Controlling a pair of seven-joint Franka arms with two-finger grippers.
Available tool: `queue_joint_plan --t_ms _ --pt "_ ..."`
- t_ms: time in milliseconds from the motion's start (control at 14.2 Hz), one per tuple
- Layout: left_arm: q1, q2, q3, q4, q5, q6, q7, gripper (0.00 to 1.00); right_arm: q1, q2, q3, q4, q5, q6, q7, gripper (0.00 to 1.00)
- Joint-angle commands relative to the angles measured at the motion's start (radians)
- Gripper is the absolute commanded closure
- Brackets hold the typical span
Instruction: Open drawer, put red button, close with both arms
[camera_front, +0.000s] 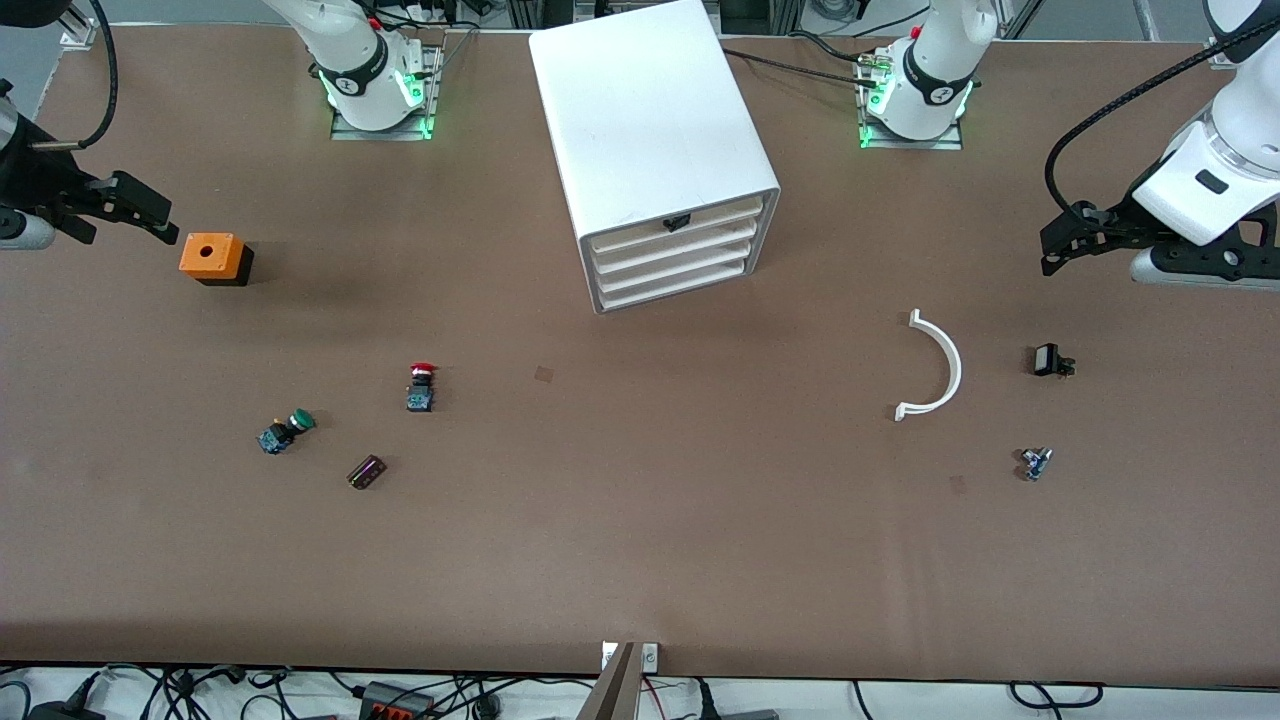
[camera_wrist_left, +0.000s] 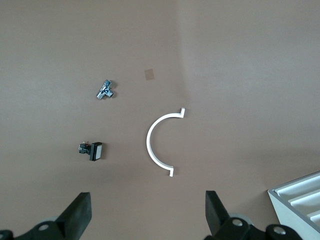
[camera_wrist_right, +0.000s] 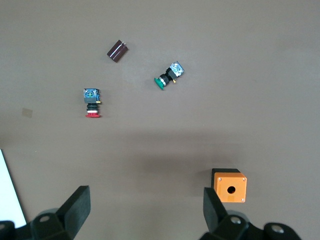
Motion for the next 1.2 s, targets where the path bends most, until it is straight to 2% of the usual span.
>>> queue_joint_plan --t_ms 0,634,775,915,1127 --pt "0.006 0.001 -0.003 0.02 -0.015 -0.014 0.016 0.0 0.005 -0.026 0.002 -0.031 -0.016 0.009 0.017 0.0" --pt "0.0 0.004 -0.006 0.02 -0.015 -0.022 0.007 0.0 0.008 0.004 0.004 -0.01 -0.015 0.003 0.013 0.0" --pt "-0.003 0.007 -0.019 0.052 -0.015 -0.095 0.004 0.0 0.011 0.027 0.004 -0.007 -0.015 0.003 0.004 0.0" --pt "-0.005 0.02 -0.027 0.078 -0.02 -0.193 0.013 0.0 0.031 0.091 0.004 0.019 -0.015 0.009 0.004 0.0" --pt "-0.009 0.032 -0.041 0.096 -0.098 -0.286 0.013 0.0 0.076 0.179 0.004 0.09 -0.015 0.0 0.004 0.0"
